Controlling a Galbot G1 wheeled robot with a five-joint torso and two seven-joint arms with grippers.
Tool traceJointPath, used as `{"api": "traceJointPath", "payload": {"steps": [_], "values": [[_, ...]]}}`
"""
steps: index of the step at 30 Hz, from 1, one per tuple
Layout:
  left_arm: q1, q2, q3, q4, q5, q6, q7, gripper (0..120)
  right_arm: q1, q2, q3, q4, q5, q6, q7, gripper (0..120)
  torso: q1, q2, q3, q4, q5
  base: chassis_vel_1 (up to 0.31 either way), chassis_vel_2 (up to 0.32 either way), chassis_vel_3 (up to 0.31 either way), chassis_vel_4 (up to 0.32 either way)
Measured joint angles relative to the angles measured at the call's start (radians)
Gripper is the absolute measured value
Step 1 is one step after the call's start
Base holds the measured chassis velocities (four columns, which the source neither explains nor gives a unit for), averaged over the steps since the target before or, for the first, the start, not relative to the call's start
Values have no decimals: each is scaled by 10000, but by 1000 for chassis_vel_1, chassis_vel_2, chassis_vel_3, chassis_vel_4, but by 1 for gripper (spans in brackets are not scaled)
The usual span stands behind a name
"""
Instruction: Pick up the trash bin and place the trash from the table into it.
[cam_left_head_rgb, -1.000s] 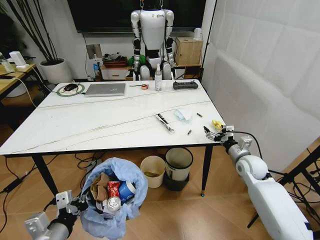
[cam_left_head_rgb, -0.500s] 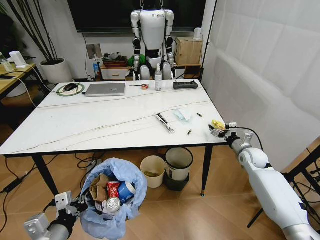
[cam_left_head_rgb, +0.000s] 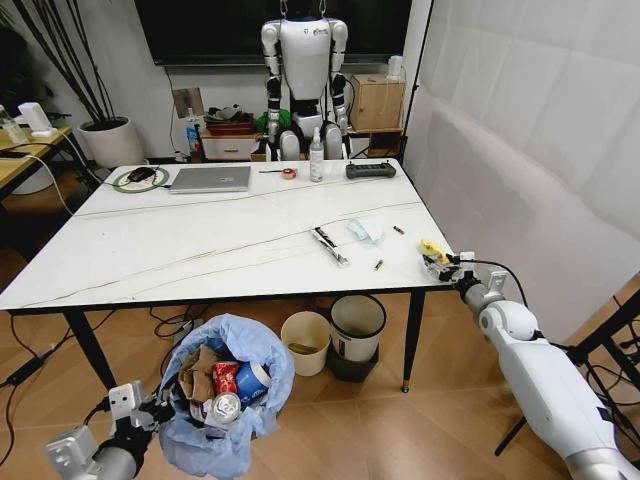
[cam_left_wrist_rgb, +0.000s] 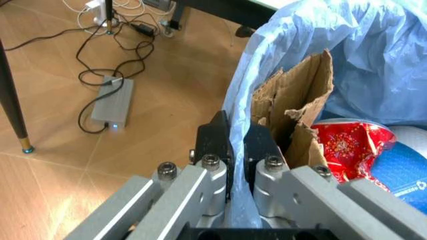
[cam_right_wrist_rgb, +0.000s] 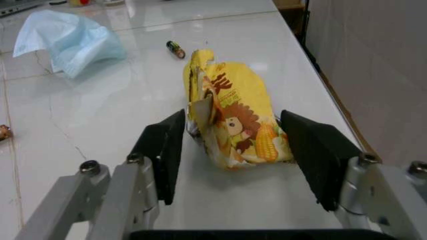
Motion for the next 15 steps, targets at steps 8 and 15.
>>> {"api": "traceJointPath", "payload": {"steps": [8,15], "values": [[-32,12,27,47,0,-1,-8,0,-67,-29,6,71,-53,8,3,23,0,0,0,0,0,0,0,0,0],[-1,51,42,31,-15,-2,-12,0,-536,-395,-21,1323,256,75,-205,0,0,0,0,2,1,0,0,0,0]]}}
